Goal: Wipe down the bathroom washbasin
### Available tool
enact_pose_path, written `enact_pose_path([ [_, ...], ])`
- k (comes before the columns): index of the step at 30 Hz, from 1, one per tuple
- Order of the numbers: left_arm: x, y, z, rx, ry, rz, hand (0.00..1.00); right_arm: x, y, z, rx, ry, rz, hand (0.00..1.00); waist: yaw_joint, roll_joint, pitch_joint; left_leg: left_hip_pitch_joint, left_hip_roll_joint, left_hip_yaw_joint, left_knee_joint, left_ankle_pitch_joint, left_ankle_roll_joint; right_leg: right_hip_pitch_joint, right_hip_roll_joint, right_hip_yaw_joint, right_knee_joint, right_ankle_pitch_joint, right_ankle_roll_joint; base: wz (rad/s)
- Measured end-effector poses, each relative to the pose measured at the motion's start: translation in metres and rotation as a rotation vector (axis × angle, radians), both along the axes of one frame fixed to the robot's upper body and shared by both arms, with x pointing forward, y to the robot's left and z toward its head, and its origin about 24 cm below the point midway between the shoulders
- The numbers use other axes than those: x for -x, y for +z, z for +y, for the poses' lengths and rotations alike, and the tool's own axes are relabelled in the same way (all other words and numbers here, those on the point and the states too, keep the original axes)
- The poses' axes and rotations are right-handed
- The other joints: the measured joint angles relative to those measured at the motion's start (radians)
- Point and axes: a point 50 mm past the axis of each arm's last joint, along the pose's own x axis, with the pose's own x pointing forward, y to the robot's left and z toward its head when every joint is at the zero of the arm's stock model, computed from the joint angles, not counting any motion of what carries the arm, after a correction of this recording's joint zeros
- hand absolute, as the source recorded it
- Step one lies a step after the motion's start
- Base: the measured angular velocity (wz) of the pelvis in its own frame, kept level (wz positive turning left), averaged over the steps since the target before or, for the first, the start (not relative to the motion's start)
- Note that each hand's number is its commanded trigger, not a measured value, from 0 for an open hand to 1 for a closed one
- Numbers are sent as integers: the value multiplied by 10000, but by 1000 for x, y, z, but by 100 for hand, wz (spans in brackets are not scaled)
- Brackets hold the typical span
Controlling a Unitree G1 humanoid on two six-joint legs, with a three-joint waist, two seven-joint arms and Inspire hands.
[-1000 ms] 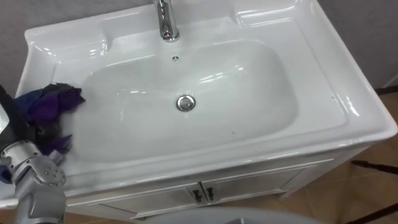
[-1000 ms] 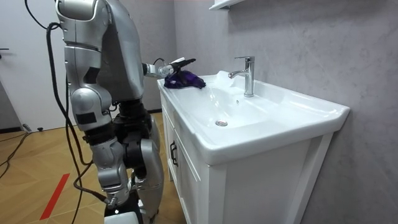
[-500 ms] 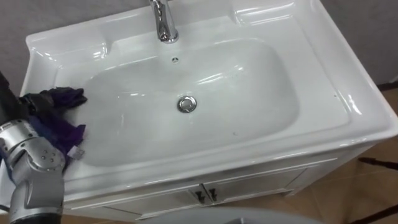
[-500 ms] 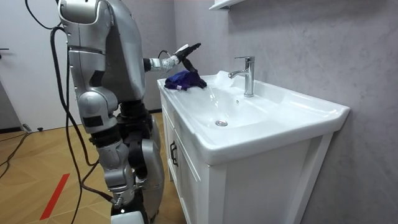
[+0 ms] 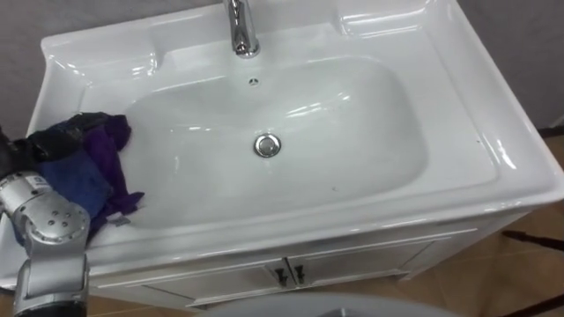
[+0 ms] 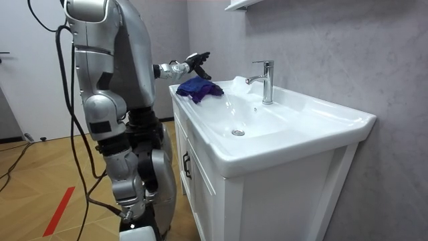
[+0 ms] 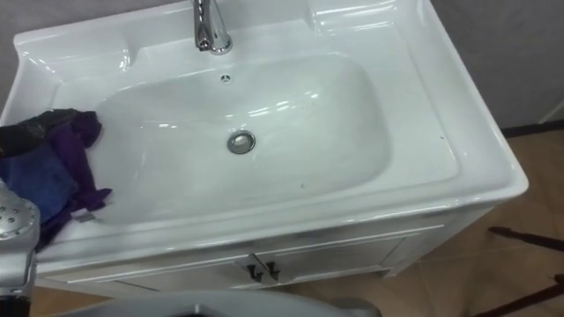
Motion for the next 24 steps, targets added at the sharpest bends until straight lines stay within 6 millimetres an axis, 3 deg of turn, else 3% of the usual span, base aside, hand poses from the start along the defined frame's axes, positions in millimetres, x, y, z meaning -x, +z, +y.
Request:
enact_pose_path([
  [4,2,9,7,-232,330,-548,0,3,0,1,-15,-55,57,0,72,-3,0,-30,3,1,0,0,0,-22,-4,20,-12,0,-1,0],
  [10,11,37,35,-1307,1975,-1875,0,1,1,-2,151,-44,-36,0,147,34,-22,-83,-8,-43,0,0,0,-2,-16,-40,-43,2,0,3],
  [14,12,52,39,-1609,2279,-2558,0,-1,1,-2,199,-2,-112,0,433,112,-20,-85,-18,-105,-8,0,0,55,-44,-105,-37,4,3,3],
  [19,25,51,52,-1606,2945,-2436,0,-2,2,-5,366,443,-21,0,807,286,-33,-79,-28,-168,-13,0,0,65,-39,-185,-33,0,8,0],
  [22,40,40,64,-1507,3626,-1880,0,-4,4,-12,582,721,12,0,1012,306,-7,-171,-70,-355,-12,1,1,86,-129,-416,-21,-22,30,22],
  [24,53,28,69,-1364,3930,-1292,0,-8,7,-17,735,838,-128,0,1228,365,-60,-278,-108,-376,22,5,6,-21,-167,-418,11,-41,57,9],
])
